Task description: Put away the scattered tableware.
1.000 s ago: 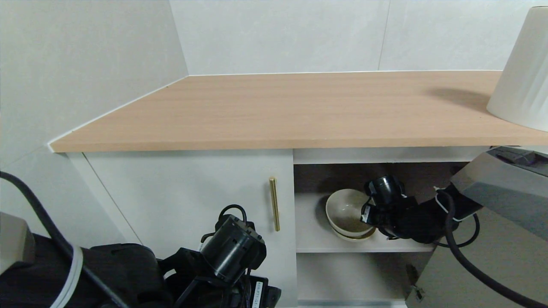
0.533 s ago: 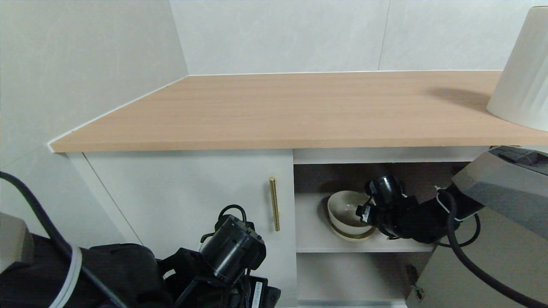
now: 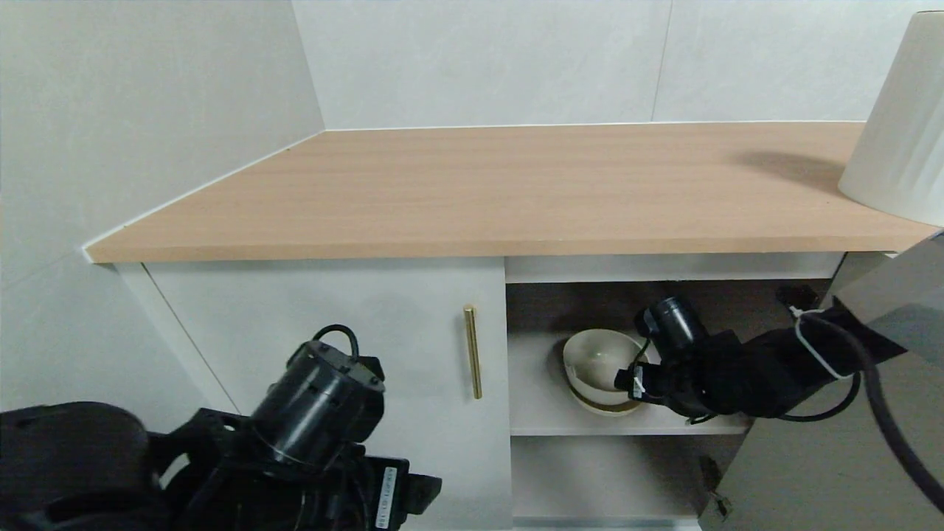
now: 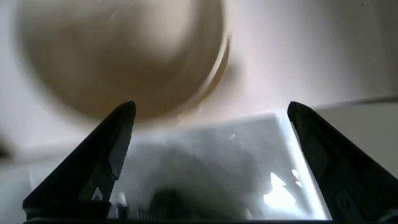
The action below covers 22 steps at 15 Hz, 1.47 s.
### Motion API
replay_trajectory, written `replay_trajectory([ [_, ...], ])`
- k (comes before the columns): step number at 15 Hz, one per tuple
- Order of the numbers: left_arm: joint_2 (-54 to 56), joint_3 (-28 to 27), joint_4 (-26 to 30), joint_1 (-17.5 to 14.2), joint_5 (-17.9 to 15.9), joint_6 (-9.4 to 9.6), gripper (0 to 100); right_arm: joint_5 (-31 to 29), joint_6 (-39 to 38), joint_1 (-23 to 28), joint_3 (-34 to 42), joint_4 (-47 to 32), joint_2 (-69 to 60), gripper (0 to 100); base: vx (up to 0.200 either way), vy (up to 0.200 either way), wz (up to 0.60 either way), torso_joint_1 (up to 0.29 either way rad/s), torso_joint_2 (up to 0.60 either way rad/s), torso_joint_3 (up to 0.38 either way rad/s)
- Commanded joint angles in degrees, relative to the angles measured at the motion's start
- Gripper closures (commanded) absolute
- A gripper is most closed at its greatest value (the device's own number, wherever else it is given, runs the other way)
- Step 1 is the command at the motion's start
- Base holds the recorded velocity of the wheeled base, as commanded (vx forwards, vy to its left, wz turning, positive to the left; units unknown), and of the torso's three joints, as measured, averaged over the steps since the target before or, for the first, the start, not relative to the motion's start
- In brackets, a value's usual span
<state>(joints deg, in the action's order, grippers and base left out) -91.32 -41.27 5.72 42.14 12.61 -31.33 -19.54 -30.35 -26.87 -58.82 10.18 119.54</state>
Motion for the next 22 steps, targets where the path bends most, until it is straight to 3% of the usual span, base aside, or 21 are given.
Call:
replay_trajectory([
  [1,10.28,1.27,3.86,-1.54,-0.21,0.13,0,5.92,7.15,-3.28,6.88,-4.11,-14.42,0,0.0,0.0,0.0,0.0,0.0,0.0],
  [4,14.68,3.56,4.39,-1.54,-0.92,0.39,0,10.14,13.57,-7.41,11.53,-9.56,-26.73,0,0.0,0.0,0.0,0.0,0.0,0.0],
  [6,15.65,3.38,4.39,-2.24,-0.92,2.33,0,10.31,13.39,-8.2,10.74,-14.57,-30.24,0,0.0,0.0,0.0,0.0,0.0,0.0],
  [7,16.35,3.38,4.39,-3.03,-0.92,4.52,0,10.23,12.34,-8.29,10.57,-16.95,-32.27,0,0.0,0.0,0.0,0.0,0.0,0.0],
  [9,17.67,3.21,4.39,-3.03,-0.92,5.93,0,10.31,9.35,-8.38,10.3,-19.85,-34.9,0,0.0,0.0,0.0,0.0,0.0,0.0],
  [13,16.0,3.3,4.21,-3.03,-0.92,6.02,0,10.31,4.08,-9.61,6.61,-25.56,-35.78,0,0.0,0.0,0.0,0.0,0.0,0.0],
  [17,16.17,3.65,4.21,-3.03,-0.92,6.02,0,10.4,4.08,-9.78,6.7,-28.37,-37.8,0,0.0,0.0,0.0,0.0,0.0,0.0],
  [22,16.35,3.65,4.21,-3.03,-0.48,5.93,0,10.31,4.34,-9.78,7.4,-28.64,-35.87,0,-0.2,0.0,0.0,0.004,0.0,0.0],
])
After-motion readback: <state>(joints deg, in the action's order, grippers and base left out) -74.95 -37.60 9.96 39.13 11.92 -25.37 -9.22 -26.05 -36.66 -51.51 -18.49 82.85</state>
